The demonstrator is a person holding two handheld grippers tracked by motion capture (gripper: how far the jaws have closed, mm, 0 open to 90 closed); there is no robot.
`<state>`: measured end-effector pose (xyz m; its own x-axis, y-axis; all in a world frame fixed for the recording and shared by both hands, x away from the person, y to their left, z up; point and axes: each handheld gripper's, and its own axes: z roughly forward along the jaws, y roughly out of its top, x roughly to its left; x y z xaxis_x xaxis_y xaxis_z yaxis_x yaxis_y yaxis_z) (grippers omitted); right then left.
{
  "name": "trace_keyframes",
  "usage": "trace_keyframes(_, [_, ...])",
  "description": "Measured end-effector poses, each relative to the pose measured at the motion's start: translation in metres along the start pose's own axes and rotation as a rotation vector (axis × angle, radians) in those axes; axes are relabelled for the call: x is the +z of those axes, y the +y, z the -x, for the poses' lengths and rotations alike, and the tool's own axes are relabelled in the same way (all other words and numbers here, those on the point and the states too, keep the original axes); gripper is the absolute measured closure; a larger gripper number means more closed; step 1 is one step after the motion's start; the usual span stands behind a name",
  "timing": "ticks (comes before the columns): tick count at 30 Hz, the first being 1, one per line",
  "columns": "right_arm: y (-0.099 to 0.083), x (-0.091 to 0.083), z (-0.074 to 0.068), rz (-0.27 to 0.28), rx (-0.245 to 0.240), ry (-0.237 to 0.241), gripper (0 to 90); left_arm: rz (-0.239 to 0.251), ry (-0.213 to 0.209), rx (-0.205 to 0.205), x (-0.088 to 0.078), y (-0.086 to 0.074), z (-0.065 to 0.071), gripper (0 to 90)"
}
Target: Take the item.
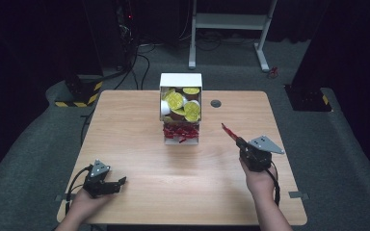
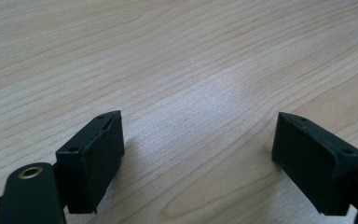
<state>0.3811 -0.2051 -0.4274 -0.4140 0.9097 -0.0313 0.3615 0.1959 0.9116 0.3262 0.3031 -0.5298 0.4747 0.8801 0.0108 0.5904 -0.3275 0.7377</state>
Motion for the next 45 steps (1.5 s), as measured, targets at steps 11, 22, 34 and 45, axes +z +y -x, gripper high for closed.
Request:
trace_keyframes(11, [0.008,0.009,0.013,-0.004,0.008,-0.056,87.0,0.001,0.003,-0.002,0.000,0.000,0.000,16.8])
trace_keyframes(22, [0.012,0.021,0.019,-0.025,-0.002,-0.087,86.9,0.000,0.012,-0.011,0.000,0.000,0.000,16.5])
trace_keyframes(34, [0.009,0.037,0.022,-0.057,-0.014,-0.109,86.9,0.000,0.015,-0.007,0.000,0.000,-0.001,16.5])
trace_keyframes(45, [0.003,0.050,0.026,-0.100,-0.015,-0.144,86.8,0.001,0.009,-0.014,0.000,0.000,0.000,16.5])
